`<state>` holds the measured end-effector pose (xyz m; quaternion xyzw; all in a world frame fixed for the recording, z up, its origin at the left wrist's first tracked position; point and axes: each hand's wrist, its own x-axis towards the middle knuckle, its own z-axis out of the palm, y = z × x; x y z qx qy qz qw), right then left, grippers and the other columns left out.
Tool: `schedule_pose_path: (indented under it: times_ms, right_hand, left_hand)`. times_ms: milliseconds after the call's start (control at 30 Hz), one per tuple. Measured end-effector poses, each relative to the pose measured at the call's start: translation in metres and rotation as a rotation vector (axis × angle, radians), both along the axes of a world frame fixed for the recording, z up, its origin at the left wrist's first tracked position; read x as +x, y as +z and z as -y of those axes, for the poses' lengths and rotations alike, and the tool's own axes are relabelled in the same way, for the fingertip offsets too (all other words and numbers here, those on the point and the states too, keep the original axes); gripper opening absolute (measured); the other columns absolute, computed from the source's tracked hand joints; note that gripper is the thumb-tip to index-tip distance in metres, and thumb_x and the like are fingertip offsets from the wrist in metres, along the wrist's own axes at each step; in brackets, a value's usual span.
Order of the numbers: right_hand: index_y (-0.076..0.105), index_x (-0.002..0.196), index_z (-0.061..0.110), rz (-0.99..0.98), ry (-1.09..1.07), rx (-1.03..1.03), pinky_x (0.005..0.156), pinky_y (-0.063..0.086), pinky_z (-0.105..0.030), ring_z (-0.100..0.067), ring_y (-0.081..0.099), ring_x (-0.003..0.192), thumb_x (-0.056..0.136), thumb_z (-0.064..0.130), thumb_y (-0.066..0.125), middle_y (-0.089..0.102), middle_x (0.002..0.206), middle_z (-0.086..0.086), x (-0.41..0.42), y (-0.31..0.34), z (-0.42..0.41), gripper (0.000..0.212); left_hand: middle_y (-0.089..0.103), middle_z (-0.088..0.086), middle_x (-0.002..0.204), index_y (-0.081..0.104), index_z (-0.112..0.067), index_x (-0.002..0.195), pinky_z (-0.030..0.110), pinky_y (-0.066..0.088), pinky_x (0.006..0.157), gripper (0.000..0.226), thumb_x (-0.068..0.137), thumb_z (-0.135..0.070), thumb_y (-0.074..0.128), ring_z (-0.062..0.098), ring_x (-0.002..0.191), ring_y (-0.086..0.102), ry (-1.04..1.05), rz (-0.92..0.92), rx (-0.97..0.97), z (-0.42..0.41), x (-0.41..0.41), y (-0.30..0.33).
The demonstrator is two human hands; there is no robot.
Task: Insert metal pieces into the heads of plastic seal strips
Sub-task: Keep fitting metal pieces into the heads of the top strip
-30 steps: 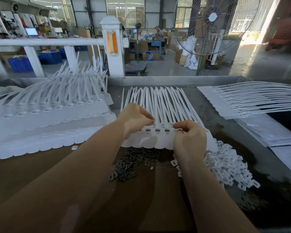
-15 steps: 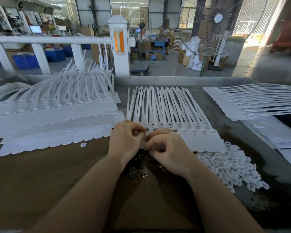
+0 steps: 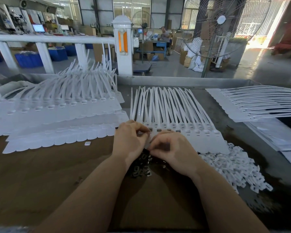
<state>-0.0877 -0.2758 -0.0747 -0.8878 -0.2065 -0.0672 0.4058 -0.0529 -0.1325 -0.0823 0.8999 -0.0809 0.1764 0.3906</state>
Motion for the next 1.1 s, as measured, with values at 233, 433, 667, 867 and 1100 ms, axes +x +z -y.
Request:
schedule_pose_path:
  times_ms: [233, 433, 667, 867, 1100]
  right_hand:
    - [0.071, 0.088, 0.017, 0.055, -0.246, 0.305, 0.078, 0.053, -0.025, -0.005, 0.063, 0.08, 0.081, 0.005, 0.067, 0.069, 0.082, 0.005, 0.0024, -0.0015, 0.0033, 0.015]
    - [0.067, 0.087, 0.014, 0.116, -0.321, 0.259, 0.074, 0.053, -0.029, -0.012, 0.063, 0.075, 0.077, 0.005, 0.071, 0.066, 0.076, -0.001, 0.0042, -0.0047, 0.0038, 0.014]
    - [0.063, 0.08, 0.022, 0.147, -0.309, 0.171, 0.071, 0.048, -0.015, -0.006, 0.061, 0.076, 0.075, 0.006, 0.073, 0.064, 0.077, 0.005, 0.0051, -0.0067, 0.0038, 0.02]
    - [0.063, 0.078, 0.022, 0.174, -0.304, 0.139, 0.07, 0.049, -0.015, -0.001, 0.059, 0.073, 0.075, 0.009, 0.074, 0.064, 0.074, 0.008, 0.0047, -0.0069, 0.0034, 0.017]
    - [0.065, 0.08, 0.018, 0.158, -0.3, 0.132, 0.074, 0.054, -0.029, -0.009, 0.062, 0.075, 0.074, 0.012, 0.075, 0.065, 0.076, 0.004, 0.0034, -0.0064, 0.0028, 0.014]
  left_hand:
    - [0.053, -0.02, 0.081, 0.063, -0.036, 0.076, 0.035, 0.031, 0.097, 0.014, 0.083, -0.024, 0.067, 0.008, 0.096, 0.05, -0.04, 0.089, 0.083, 0.0031, -0.006, 0.0024]
    - [0.053, -0.025, 0.078, 0.072, -0.036, 0.083, 0.027, 0.018, 0.084, 0.008, 0.085, -0.034, 0.064, 0.003, 0.095, 0.045, -0.128, 0.141, 0.123, 0.0052, -0.0099, 0.0024]
    - [0.061, -0.016, 0.084, 0.066, -0.044, 0.076, 0.047, 0.034, 0.102, 0.017, 0.082, -0.028, 0.068, 0.011, 0.1, 0.052, -0.278, -0.089, -0.07, -0.0009, -0.006, 0.0067]
    - [0.062, -0.018, 0.083, 0.065, -0.046, 0.078, 0.05, 0.036, 0.1, 0.017, 0.084, -0.03, 0.066, 0.014, 0.097, 0.056, -0.312, -0.122, -0.056, -0.0024, -0.005, 0.0082]
    - [0.053, -0.022, 0.079, 0.055, -0.042, 0.074, 0.034, 0.023, 0.098, 0.018, 0.088, -0.033, 0.058, -0.008, 0.087, 0.041, -0.274, -0.053, 0.113, -0.001, -0.0035, 0.0031]
